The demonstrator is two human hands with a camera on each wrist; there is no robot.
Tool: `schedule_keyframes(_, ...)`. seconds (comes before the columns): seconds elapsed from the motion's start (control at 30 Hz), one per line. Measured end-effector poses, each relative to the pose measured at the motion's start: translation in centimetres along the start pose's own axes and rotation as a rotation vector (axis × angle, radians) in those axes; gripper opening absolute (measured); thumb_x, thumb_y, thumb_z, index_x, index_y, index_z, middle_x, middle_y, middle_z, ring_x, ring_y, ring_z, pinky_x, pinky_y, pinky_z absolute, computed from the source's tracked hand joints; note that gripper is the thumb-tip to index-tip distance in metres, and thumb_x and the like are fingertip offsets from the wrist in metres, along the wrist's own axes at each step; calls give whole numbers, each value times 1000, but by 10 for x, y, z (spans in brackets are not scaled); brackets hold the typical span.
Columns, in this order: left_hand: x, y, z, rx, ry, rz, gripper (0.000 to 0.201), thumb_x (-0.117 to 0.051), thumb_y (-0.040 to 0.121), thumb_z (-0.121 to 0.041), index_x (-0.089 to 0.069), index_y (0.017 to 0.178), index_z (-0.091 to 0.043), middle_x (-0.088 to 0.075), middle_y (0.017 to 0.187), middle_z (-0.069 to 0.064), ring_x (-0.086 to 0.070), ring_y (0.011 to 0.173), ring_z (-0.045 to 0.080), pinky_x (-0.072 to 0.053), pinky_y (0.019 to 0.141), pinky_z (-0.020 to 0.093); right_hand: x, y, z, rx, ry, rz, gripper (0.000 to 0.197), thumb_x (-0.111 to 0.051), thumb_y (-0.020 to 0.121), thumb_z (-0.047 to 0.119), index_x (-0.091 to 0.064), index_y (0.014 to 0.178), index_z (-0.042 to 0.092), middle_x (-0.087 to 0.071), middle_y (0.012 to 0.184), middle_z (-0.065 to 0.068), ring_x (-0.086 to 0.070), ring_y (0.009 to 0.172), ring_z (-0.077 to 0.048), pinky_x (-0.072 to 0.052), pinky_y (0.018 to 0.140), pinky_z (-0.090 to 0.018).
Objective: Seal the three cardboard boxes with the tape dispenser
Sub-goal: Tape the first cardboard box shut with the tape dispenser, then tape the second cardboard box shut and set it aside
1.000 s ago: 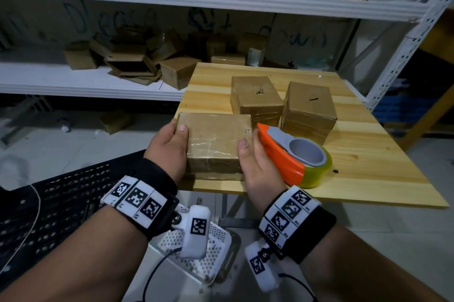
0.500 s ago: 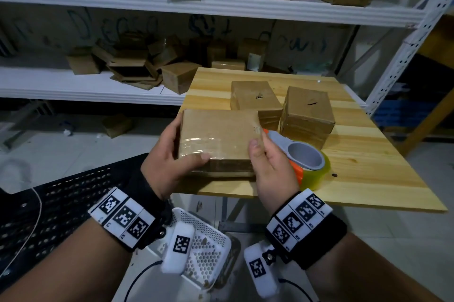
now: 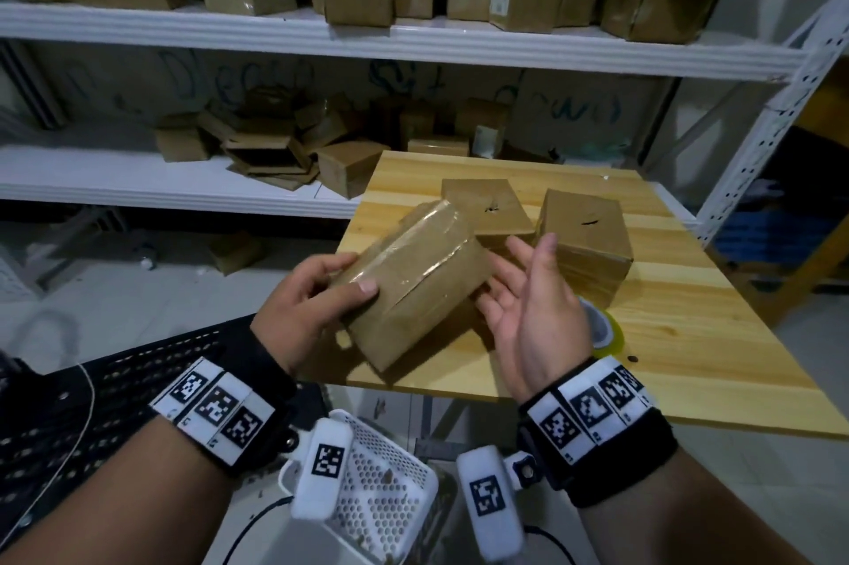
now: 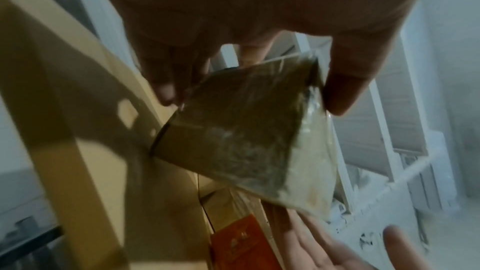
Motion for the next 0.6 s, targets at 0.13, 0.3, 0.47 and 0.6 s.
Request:
schedule_keyframes(0.13,-4,6,5,155,-236,-127,54,-85,59,-45,-74,97,-9,-74,90,15,-67,89,37,-51,90,51,-6,1,7,-25,169,11,89,-50,81,61,-39,155,12,-53,148,-27,-58,134,-38,-44,116,-54)
schedule_keyframes(0.3,-10,29,-7,346,-313,-258,52,-82,74,-49,-68,108,-12,-70,111,20,-69,101,42,-58,89,53,-4,10,14,-12,193,-23,94,-49,80,65,-37,156,12,-51,148,-29,-58,132,-40,-45,115,-55)
schedule_keyframes(0.47,-20,69,-26,402,-208,-344,81,-85,59,-68,-63,116,-15,-69,112,17,-72,91,40,-63,74,50,11,22,24,42,187,-68,93,-48,80,67,-41,153,10,-57,144,-26,-63,125,-35,-48,112,-51)
schedule_keyframes(0.6,-34,88,-38,436,-66,-334,81,-74,71,-73,-57,124,-14,-68,111,16,-70,90,36,-62,61,42,23,28,30,83,104,-83,90,-44,82,68,-47,149,8,-62,140,-21,-65,123,-30,-50,111,-48)
Point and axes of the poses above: each hand's wrist, its own y-axis towards the middle knuckle, its own x-axis out of the back of the hand, z = x × y, the point moved 6 cm from there along y, towards the middle knuckle
